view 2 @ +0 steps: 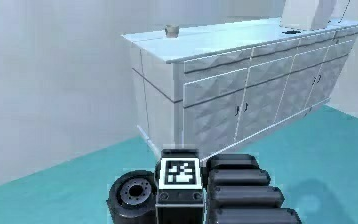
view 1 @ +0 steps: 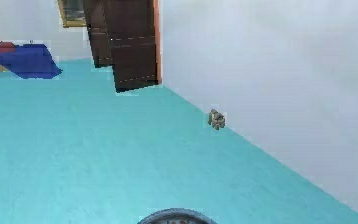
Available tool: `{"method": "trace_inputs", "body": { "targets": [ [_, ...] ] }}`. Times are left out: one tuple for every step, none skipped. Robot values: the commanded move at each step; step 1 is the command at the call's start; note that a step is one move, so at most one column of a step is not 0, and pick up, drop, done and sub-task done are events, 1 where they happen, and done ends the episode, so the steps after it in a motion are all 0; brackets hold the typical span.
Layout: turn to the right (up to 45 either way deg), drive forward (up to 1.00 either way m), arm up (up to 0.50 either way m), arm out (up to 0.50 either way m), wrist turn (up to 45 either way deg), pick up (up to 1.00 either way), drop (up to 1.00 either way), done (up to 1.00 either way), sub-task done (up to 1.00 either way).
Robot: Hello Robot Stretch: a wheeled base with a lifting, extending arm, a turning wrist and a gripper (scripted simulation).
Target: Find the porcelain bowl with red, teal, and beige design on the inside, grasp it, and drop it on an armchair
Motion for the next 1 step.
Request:
{"method": "trace_inputs", "body": {
  "targets": [
    [0.0, 0.05, 0.00, 0.00, 0.0, 0.00, 0.00, 0.00, 0.00]
  ]
}}
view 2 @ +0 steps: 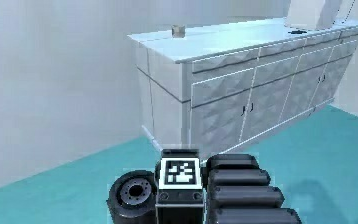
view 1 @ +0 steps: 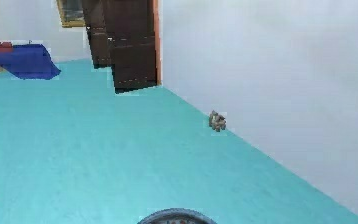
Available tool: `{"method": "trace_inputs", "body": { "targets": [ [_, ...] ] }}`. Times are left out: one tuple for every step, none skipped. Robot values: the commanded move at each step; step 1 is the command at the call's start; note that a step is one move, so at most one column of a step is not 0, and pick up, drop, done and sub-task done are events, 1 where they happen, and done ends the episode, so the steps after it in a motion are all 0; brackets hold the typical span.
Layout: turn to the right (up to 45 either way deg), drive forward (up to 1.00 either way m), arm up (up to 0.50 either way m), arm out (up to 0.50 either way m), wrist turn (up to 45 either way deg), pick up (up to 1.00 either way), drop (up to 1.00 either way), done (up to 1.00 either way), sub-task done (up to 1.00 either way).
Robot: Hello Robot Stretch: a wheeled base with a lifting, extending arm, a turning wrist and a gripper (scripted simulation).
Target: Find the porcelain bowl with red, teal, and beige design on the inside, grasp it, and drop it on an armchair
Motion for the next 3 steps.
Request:
{"method": "trace_inputs", "body": {
  "targets": [
    [45.0, 0.00, 0.00, 0.00, 0.0, 0.00, 0.00, 0.00, 0.00],
    [12.0, 0.00, 0.00, 0.00, 0.0, 0.00, 0.00, 0.00, 0.00],
    [0.0, 0.50, 0.00, 0.00, 0.0, 0.00, 0.00, 0.00, 0.00]
  ]
}}
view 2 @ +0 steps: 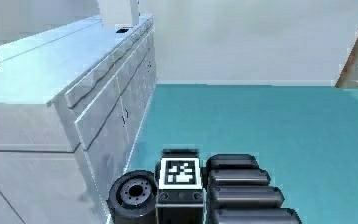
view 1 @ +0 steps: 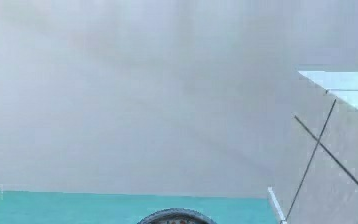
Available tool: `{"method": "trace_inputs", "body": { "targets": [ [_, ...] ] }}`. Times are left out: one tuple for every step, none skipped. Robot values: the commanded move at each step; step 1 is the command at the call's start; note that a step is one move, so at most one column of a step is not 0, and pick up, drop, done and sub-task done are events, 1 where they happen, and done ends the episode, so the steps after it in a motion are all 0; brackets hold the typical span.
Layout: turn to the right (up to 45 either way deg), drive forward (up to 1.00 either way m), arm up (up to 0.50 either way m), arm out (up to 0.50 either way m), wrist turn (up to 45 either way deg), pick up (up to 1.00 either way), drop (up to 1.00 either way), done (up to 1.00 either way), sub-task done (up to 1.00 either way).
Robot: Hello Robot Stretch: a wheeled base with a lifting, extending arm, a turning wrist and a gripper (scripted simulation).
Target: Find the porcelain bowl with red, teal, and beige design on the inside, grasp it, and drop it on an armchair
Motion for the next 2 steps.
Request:
{"method": "trace_inputs", "body": {
  "targets": [
    [-45.0, 0.00, 0.00, 0.00, 0.0, 0.00, 0.00, 0.00, 0.00],
    [-45.0, 0.00, 0.00, 0.00, 0.0, 0.00, 0.00, 0.00, 0.00]
  ]
}}
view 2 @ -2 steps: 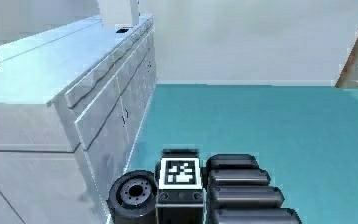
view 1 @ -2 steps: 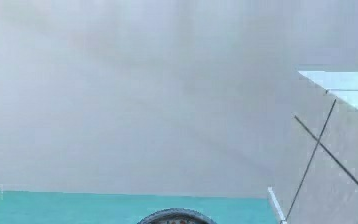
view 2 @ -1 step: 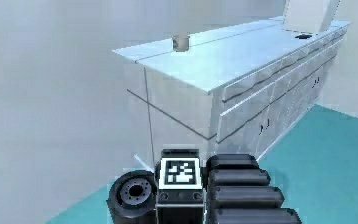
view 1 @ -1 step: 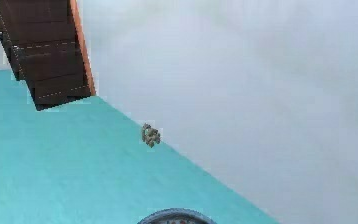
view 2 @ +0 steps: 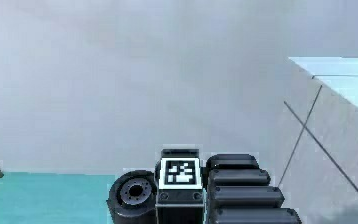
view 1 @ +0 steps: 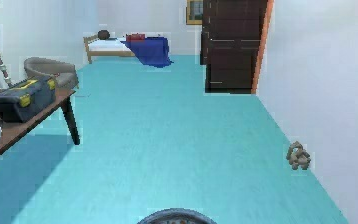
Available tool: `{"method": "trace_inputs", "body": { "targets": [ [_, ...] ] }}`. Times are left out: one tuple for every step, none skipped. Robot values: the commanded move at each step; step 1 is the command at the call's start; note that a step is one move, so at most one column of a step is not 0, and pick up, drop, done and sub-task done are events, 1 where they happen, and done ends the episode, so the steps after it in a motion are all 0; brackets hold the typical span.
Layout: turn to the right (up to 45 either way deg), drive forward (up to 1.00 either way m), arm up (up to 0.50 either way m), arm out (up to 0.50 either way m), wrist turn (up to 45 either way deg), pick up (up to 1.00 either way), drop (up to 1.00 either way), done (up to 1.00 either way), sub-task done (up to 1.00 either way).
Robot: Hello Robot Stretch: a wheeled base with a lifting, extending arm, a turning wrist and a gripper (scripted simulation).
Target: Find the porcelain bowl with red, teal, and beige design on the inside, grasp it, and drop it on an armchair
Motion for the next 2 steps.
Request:
{"method": "trace_inputs", "body": {
  "targets": [
    [-15.0, 0.00, 0.00, 0.00, 0.0, 0.00, 0.00, 0.00, 0.00],
    [0.0, 0.45, 0.00, 0.00, 0.0, 0.00, 0.00, 0.00, 0.00]
  ]
}}
